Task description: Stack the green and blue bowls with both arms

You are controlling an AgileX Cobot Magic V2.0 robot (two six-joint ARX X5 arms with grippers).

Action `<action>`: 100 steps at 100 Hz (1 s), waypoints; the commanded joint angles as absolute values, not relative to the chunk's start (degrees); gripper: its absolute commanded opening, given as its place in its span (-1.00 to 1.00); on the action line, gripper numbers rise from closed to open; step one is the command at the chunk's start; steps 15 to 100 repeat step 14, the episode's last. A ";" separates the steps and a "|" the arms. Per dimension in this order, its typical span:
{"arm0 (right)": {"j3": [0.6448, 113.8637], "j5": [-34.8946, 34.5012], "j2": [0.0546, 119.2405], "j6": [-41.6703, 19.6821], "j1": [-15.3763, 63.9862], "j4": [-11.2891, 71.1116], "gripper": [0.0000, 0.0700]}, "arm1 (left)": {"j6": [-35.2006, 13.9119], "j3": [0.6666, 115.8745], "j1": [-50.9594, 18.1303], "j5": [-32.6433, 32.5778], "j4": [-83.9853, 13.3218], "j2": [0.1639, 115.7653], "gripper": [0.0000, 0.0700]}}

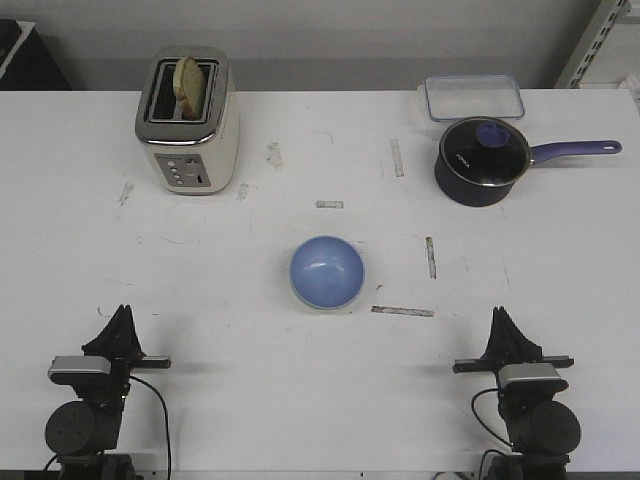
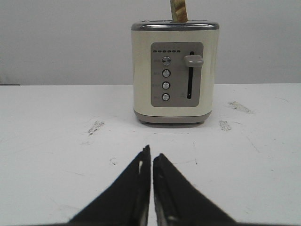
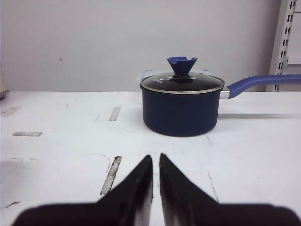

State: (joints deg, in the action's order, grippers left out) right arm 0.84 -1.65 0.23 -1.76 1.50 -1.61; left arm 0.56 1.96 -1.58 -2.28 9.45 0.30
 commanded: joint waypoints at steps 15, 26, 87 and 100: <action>0.71 -1.52 0.08 -1.48 1.58 -2.22 -0.96 | 0.82 0.69 -1.63 -2.44 10.28 0.19 -1.00; 0.71 -1.52 0.08 -1.48 1.58 -2.22 -0.96 | 0.82 0.69 -1.63 -2.44 10.28 0.19 -1.00; 0.71 -1.52 0.08 -1.48 1.58 -2.22 -0.96 | 0.82 0.69 -1.63 -2.44 10.28 0.19 -1.00; 0.71 -1.52 0.08 -1.48 1.58 -2.22 -0.96 | 0.82 0.69 -1.63 -2.44 10.28 0.19 -1.00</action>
